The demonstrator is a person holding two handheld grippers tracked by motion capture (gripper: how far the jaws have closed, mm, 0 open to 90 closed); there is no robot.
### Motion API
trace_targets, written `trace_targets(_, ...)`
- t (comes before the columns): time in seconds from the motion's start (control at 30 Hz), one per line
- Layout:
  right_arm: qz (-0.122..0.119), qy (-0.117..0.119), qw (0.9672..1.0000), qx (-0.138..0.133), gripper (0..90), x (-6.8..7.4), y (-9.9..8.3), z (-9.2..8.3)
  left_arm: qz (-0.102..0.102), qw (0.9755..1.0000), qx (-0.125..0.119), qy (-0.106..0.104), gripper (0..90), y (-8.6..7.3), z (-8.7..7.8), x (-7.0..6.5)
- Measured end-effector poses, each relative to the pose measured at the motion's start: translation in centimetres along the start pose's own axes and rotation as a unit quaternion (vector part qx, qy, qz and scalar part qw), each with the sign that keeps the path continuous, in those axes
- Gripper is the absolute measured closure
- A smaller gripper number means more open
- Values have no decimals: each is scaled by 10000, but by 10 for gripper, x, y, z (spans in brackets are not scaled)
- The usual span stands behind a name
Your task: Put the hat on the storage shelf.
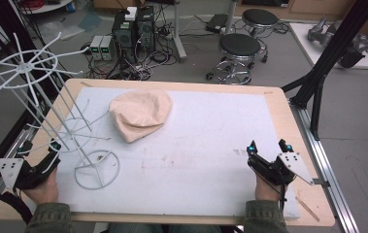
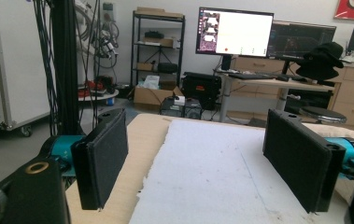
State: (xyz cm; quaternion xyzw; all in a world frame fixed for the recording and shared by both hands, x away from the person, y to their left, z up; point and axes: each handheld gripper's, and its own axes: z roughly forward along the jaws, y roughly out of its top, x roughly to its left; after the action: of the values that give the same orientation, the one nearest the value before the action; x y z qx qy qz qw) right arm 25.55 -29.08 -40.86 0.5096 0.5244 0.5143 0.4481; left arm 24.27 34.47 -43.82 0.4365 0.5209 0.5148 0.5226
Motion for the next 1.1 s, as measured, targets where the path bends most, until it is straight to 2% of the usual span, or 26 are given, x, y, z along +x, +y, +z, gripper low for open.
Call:
trace_targets(0.17, 94, -9, 10000, 15, 55, 0, 0, -1, -3, 10000, -18, -12, 225, 0, 0, 0)
trace_targets(0.33, 29, -18, 10000, 29, 55, -1, 0, 0, -32, 10000, 22, -32, 225, -1, 1, -1)
trace_targets(0.83, 57, 25, 10000, 73, 56, 0, 0, 0, -40, 10000, 43, -71, 225, -1, 1, 0)
trace_targets(1.03, -14, 101, 9999, 39, 56, 0, 0, 1, -44, 10000, 40, -71, 225, -1, 1, 0)
trace_targets(1.1, 31, 126, 9999, 8, 56, -2, 1, 2, -49, 9999, 42, -84, 225, -1, 1, 0)
